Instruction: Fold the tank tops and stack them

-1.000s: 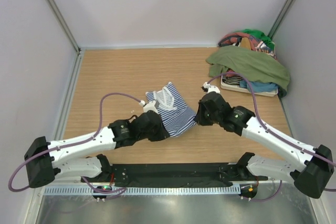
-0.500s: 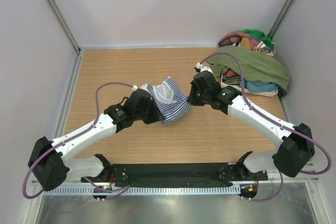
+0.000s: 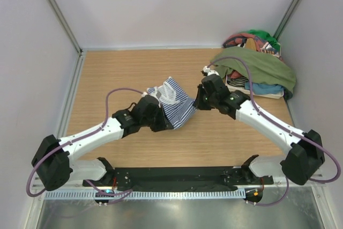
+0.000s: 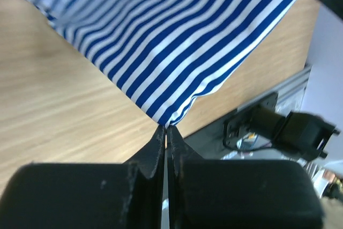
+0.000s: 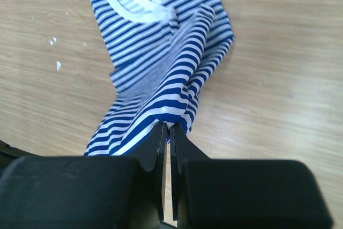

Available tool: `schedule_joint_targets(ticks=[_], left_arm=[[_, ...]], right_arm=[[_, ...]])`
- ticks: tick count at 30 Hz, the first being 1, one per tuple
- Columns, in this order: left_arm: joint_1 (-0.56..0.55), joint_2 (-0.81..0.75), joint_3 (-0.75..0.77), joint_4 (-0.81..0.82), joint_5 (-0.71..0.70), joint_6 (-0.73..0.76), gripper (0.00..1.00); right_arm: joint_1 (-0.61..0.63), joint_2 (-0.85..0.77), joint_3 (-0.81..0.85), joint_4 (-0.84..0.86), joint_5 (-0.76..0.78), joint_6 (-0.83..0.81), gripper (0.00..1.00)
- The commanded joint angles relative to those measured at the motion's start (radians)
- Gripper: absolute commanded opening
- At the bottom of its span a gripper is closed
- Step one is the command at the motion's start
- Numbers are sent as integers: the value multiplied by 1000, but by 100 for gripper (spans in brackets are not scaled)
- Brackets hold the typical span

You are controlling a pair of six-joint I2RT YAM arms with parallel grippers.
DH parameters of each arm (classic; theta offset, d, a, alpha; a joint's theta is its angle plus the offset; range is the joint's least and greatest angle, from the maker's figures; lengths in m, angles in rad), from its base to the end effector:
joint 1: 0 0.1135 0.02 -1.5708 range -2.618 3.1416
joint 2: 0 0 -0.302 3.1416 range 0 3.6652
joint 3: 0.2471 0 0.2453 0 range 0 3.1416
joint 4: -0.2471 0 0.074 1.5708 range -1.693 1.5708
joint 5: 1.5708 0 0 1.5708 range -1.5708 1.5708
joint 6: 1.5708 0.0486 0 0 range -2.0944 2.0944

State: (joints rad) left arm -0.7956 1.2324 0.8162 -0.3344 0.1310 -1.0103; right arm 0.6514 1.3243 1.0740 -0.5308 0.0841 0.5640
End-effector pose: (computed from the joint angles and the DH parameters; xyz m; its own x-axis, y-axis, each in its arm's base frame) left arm 0.1711 -0.1837 0.2738 -0.9102 -0.2709 -0.3133 0.0077 0.7452 -0.6668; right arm 0.2240 0.1656 0.3194 -0.7708 0.0822 -0.6318 -0.1712 0.9285 0.3296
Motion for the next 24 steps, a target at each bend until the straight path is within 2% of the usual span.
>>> schedule_joint_targets(ticks=[1,7,15,20,24], left_arm=[[-97,-42,-22,66,-25,-51,0],[-269,-27,-48,113,-119,-135,0],[-434,102,18,169,-189,-188,0],[-444,154,44,235,-162,-201,0],[-395,153,63,241,-134,-202,0]], right_arm=[[1,-114,-68,8,-24,27,1],[-1,-287,-198,-49,12,54,1],[-1,-435,-241,-156,69,65,2],[-1,-436,-229,-161,98,48,2],[-2,-344,-165,-147,138,11,2]])
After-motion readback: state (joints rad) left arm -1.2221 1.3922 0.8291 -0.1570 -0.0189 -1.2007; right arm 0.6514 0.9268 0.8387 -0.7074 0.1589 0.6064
